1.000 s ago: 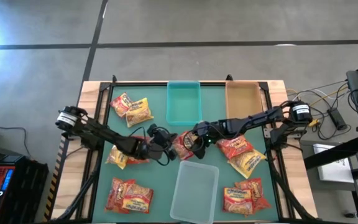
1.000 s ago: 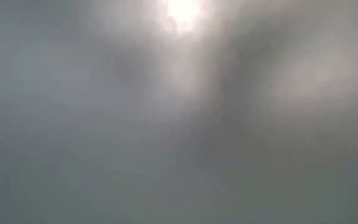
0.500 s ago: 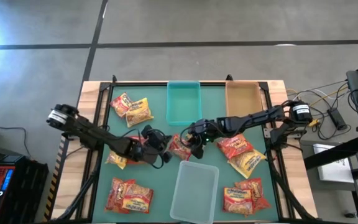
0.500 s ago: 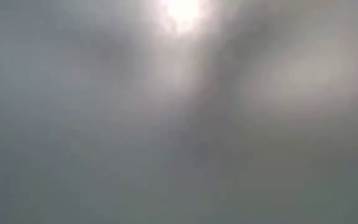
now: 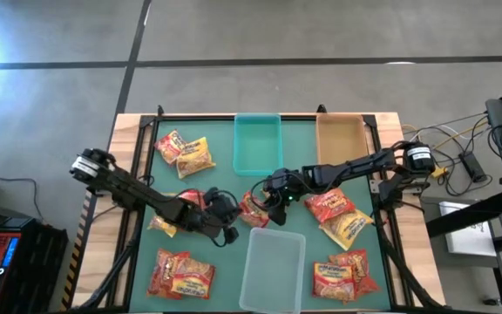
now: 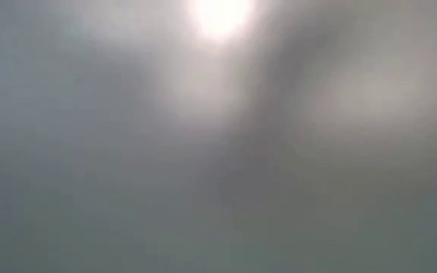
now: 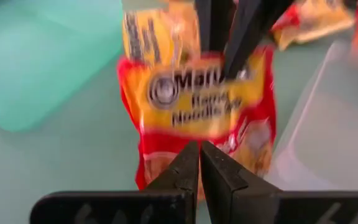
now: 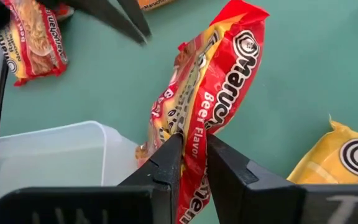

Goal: Sort Maruchan noodles
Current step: Put the center red noodle pack into the transparent green bin

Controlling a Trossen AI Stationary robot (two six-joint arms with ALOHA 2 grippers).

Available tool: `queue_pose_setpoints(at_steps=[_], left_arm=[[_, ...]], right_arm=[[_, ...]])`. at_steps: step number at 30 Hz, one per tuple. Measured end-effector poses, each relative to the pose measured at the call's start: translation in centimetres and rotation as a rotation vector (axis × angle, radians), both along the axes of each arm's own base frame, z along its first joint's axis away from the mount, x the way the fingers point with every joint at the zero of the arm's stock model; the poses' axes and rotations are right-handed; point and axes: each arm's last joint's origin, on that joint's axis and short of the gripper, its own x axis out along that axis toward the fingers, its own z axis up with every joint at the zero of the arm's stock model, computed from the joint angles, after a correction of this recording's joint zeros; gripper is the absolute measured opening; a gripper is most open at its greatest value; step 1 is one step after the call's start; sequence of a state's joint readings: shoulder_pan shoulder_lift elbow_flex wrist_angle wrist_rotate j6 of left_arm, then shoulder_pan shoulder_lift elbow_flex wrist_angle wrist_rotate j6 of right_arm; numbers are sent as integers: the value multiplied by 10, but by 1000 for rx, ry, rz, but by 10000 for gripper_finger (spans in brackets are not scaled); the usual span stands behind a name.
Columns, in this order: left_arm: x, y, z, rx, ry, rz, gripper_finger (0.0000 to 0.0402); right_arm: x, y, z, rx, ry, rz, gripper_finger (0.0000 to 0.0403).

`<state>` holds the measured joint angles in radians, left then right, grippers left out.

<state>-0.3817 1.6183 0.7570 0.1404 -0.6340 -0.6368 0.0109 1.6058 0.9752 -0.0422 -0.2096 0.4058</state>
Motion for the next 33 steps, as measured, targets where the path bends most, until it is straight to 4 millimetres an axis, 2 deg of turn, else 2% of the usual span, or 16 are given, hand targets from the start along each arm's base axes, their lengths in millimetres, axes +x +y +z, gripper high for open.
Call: queue_pose_setpoints(at_steps=[4, 7, 15, 23, 27, 33], left_arm=[[5, 1, -22, -23, 58, 15, 0], [7, 5, -30, -37, 76, 34, 0], [13, 13, -44, -76, 107, 58, 0], [13, 14, -48, -103, 128, 50, 0], [12, 14, -50, -109, 146, 41, 0], [12, 14, -51, -105, 150, 44, 0]], right_arm=[[0, 0, 0, 1, -2, -1, 58], [0, 0, 0, 1, -4, -2, 58], [1, 0, 1, -4, -9, -1, 58], [1, -4, 3, 3, -22, -2, 61], [0, -11, 6, 40, -30, 3, 87], [0, -19, 6, 79, -16, -52, 147]])
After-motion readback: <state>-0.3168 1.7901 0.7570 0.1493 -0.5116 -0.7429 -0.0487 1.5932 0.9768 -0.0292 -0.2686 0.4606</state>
